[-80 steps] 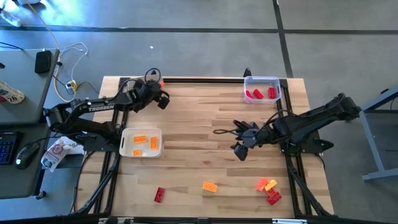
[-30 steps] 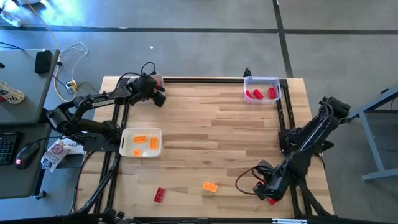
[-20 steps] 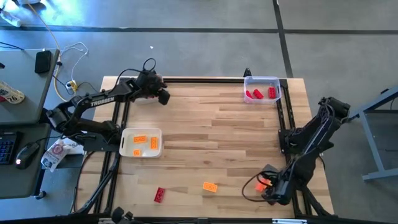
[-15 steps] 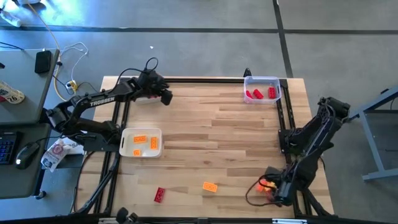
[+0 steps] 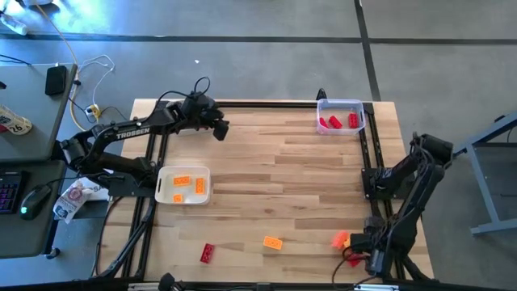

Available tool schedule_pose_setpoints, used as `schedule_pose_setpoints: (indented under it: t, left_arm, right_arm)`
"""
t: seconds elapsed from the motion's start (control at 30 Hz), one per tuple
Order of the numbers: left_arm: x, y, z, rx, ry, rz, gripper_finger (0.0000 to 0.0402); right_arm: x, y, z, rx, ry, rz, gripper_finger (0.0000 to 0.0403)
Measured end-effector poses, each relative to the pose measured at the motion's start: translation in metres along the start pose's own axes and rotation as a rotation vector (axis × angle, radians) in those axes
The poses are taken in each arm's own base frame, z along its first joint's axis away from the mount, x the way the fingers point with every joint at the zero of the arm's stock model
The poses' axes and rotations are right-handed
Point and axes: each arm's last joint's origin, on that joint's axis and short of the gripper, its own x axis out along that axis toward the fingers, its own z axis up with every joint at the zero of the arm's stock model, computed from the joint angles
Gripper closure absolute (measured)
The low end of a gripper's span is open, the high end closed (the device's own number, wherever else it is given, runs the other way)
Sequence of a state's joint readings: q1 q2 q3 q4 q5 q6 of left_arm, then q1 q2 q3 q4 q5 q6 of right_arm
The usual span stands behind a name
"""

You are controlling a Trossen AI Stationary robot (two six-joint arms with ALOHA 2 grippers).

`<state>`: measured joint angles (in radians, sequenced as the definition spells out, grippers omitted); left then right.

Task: Sort & place blocks by color
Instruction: Put the red game piece into the transparent bin

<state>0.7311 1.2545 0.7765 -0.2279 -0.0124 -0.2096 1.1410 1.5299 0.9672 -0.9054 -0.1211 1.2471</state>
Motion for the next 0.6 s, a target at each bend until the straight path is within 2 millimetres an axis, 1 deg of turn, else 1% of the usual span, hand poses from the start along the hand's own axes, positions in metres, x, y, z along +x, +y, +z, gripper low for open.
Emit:
schedule_pose_setpoints:
  t: [0.2,0.33,0.6]
  left_arm:
    - [0.000,0.000,0.000,0.000,-0.001,0.002,0.0190]
    - [0.000,0.000,0.000,0.000,-0.002,0.006,0.0190]
    - [0.000,0.001,0.000,-0.001,-0.011,0.046,0.0190]
  right_arm:
    - [0.019,0.005,0.004,-0.072,0.010,-0.053,0.0166]
    - [0.029,0.010,0.007,-0.099,0.008,-0.048,0.0166]
    - [0.036,0.014,0.010,-0.102,-0.029,-0.049,0.0166]
